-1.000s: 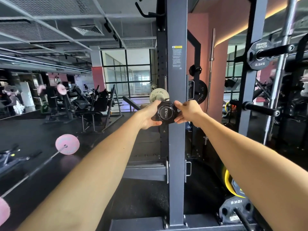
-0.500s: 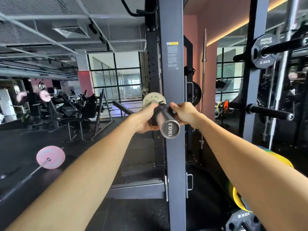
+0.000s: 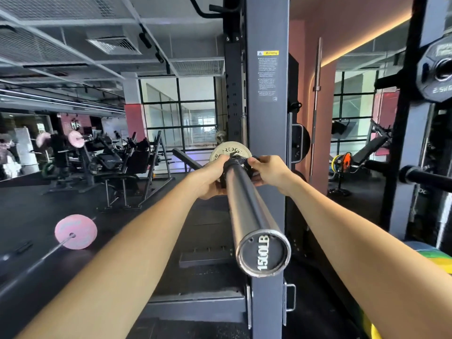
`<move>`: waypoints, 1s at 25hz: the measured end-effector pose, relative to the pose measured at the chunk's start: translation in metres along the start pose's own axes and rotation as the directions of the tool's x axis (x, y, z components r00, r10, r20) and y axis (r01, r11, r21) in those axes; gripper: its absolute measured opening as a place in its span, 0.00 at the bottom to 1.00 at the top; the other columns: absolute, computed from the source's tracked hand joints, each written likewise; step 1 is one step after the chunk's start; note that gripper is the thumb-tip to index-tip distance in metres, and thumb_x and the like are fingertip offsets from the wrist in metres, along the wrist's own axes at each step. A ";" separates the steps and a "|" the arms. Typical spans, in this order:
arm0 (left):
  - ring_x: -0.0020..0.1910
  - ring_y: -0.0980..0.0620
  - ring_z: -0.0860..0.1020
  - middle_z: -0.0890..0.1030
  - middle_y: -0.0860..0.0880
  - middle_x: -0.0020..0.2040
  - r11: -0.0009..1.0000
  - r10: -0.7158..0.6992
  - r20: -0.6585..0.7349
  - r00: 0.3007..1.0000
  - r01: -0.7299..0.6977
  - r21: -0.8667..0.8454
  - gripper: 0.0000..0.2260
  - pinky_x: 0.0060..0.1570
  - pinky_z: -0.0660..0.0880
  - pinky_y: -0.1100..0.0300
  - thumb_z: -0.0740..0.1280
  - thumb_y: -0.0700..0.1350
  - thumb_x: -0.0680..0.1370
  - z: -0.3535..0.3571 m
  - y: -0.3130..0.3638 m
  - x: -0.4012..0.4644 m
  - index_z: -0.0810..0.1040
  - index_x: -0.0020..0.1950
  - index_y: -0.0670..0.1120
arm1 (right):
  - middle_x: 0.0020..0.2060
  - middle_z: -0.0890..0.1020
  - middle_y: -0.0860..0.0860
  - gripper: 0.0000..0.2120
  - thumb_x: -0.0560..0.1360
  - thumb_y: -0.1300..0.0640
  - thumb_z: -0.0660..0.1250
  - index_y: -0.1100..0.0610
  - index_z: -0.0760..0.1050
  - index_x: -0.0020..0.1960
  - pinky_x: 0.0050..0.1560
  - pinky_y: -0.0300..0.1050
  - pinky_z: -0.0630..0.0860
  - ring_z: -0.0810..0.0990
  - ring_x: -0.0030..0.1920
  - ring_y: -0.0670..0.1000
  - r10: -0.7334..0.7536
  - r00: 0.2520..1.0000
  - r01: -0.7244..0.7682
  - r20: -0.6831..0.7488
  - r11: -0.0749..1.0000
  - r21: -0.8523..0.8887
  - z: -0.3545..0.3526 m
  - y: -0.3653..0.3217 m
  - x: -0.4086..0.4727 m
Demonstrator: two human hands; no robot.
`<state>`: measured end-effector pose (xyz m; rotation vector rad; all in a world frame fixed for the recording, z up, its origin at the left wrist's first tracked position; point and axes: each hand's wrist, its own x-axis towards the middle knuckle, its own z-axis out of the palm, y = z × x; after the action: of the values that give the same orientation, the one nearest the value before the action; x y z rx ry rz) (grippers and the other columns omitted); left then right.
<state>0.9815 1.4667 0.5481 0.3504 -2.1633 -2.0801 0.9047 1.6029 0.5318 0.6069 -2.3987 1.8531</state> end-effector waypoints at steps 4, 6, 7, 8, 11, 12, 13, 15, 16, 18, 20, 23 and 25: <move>0.37 0.51 0.77 0.79 0.46 0.41 1.000 -0.017 -0.043 0.999 0.016 -0.006 0.16 0.18 0.72 0.67 0.57 0.56 0.82 -0.001 0.003 0.031 0.75 0.47 0.44 | 0.46 0.78 0.60 0.18 0.79 0.50 0.64 0.65 0.76 0.56 0.48 0.57 0.82 0.81 0.40 0.58 0.000 1.000 0.000 0.017 1.000 -0.014 0.004 0.007 0.037; 0.37 0.51 0.78 0.80 0.46 0.41 1.000 -0.019 -0.042 0.999 0.019 -0.005 0.17 0.19 0.72 0.66 0.57 0.57 0.82 -0.002 0.004 0.043 0.75 0.50 0.44 | 0.46 0.77 0.60 0.17 0.79 0.51 0.63 0.65 0.76 0.56 0.47 0.57 0.82 0.80 0.39 0.57 -0.007 1.000 0.007 0.025 1.000 -0.027 0.005 0.010 0.050; 0.37 0.51 0.78 0.80 0.46 0.41 1.000 -0.016 -0.040 0.999 0.016 0.000 0.17 0.19 0.72 0.66 0.57 0.57 0.82 -0.002 0.005 0.049 0.75 0.50 0.44 | 0.45 0.77 0.59 0.17 0.79 0.51 0.63 0.66 0.76 0.56 0.48 0.57 0.82 0.80 0.38 0.57 -0.008 1.000 0.008 0.025 0.999 -0.033 0.006 0.011 0.055; 0.37 0.51 0.77 0.79 0.46 0.40 1.000 -0.012 -0.045 0.999 0.012 0.009 0.17 0.18 0.72 0.67 0.56 0.57 0.82 -0.002 0.005 0.054 0.75 0.48 0.44 | 0.45 0.76 0.59 0.17 0.79 0.51 0.63 0.66 0.76 0.55 0.47 0.57 0.82 0.79 0.37 0.57 -0.005 1.000 0.006 0.023 0.999 -0.040 0.006 0.012 0.060; 0.36 0.51 0.76 0.78 0.46 0.38 1.000 0.002 -0.050 0.999 -0.001 0.015 0.17 0.19 0.73 0.67 0.55 0.55 0.83 -0.003 0.005 0.067 0.74 0.46 0.45 | 0.45 0.78 0.59 0.18 0.79 0.51 0.63 0.66 0.76 0.54 0.44 0.54 0.83 0.81 0.36 0.57 -0.010 1.000 0.010 0.008 0.998 -0.065 0.007 0.015 0.072; 0.36 0.51 0.77 0.79 0.46 0.39 1.000 -0.002 -0.036 0.999 0.003 0.004 0.17 0.21 0.74 0.66 0.55 0.55 0.83 -0.004 0.005 0.070 0.74 0.47 0.45 | 0.46 0.79 0.59 0.17 0.79 0.50 0.64 0.66 0.76 0.53 0.42 0.52 0.83 0.82 0.35 0.57 -0.016 1.000 0.016 0.007 0.996 -0.086 0.007 0.014 0.074; 0.36 0.51 0.78 0.80 0.46 0.39 1.000 -0.012 -0.024 1.000 0.012 -0.006 0.17 0.22 0.75 0.65 0.55 0.56 0.83 -0.004 0.005 0.074 0.75 0.48 0.45 | 0.47 0.80 0.59 0.17 0.79 0.50 0.64 0.66 0.76 0.53 0.41 0.51 0.83 0.83 0.35 0.56 -0.021 1.000 0.022 0.014 0.995 -0.102 0.005 0.014 0.076; 0.36 0.50 0.79 0.81 0.45 0.39 0.999 -0.045 -0.016 0.999 0.045 -0.004 0.17 0.23 0.75 0.65 0.57 0.56 0.82 -0.007 0.005 0.081 0.77 0.50 0.44 | 0.48 0.80 0.59 0.16 0.79 0.51 0.64 0.66 0.76 0.53 0.41 0.51 0.83 0.83 0.35 0.56 -0.028 0.999 0.031 0.031 0.992 -0.122 0.003 0.012 0.076; 0.35 0.50 0.79 0.81 0.45 0.38 0.998 -0.060 -0.010 0.998 0.060 -0.003 0.18 0.22 0.74 0.64 0.57 0.56 0.82 -0.007 0.006 0.082 0.77 0.52 0.44 | 0.48 0.81 0.60 0.16 0.79 0.52 0.64 0.67 0.76 0.52 0.42 0.52 0.83 0.84 0.35 0.58 -0.031 0.999 0.035 0.026 0.990 -0.138 0.003 0.011 0.076; 0.33 0.49 0.79 0.81 0.44 0.36 0.997 -0.073 0.007 0.997 0.073 0.004 0.18 0.22 0.74 0.64 0.58 0.56 0.81 -0.009 0.006 0.086 0.78 0.53 0.43 | 0.46 0.83 0.63 0.16 0.79 0.53 0.63 0.68 0.77 0.52 0.46 0.56 0.82 0.85 0.36 0.61 -0.054 0.998 0.049 -0.016 0.977 -0.209 0.004 0.006 0.076; 0.32 0.49 0.80 0.82 0.44 0.36 0.997 -0.076 0.029 0.997 0.076 0.013 0.18 0.24 0.76 0.63 0.59 0.55 0.80 -0.009 0.006 0.091 0.78 0.54 0.42 | 0.43 0.83 0.63 0.14 0.79 0.54 0.61 0.65 0.77 0.50 0.47 0.57 0.82 0.84 0.37 0.64 -0.111 0.993 0.091 -0.040 0.941 -0.326 0.010 -0.003 0.074; 0.36 0.48 0.83 0.85 0.43 0.40 0.998 -0.059 0.082 0.995 0.061 -0.017 0.21 0.34 0.80 0.60 0.60 0.57 0.79 -0.010 0.006 0.096 0.80 0.57 0.42 | 0.47 0.82 0.58 0.15 0.81 0.50 0.56 0.55 0.76 0.59 0.50 0.48 0.79 0.83 0.39 0.63 -0.215 0.976 0.191 0.032 0.778 -0.599 0.020 -0.020 0.070; 0.36 0.49 0.83 0.85 0.44 0.40 0.998 -0.059 0.080 0.995 0.061 -0.026 0.23 0.36 0.81 0.59 0.58 0.60 0.80 -0.011 0.006 0.097 0.79 0.58 0.42 | 0.42 0.80 0.55 0.22 0.81 0.42 0.50 0.52 0.76 0.61 0.50 0.51 0.79 0.82 0.32 0.59 -0.188 0.977 0.206 0.096 0.757 -0.620 0.020 -0.029 0.067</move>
<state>0.8902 1.4327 0.5477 0.3394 -2.1908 -2.1900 0.8561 1.5598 0.5712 0.7667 -2.6156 0.8617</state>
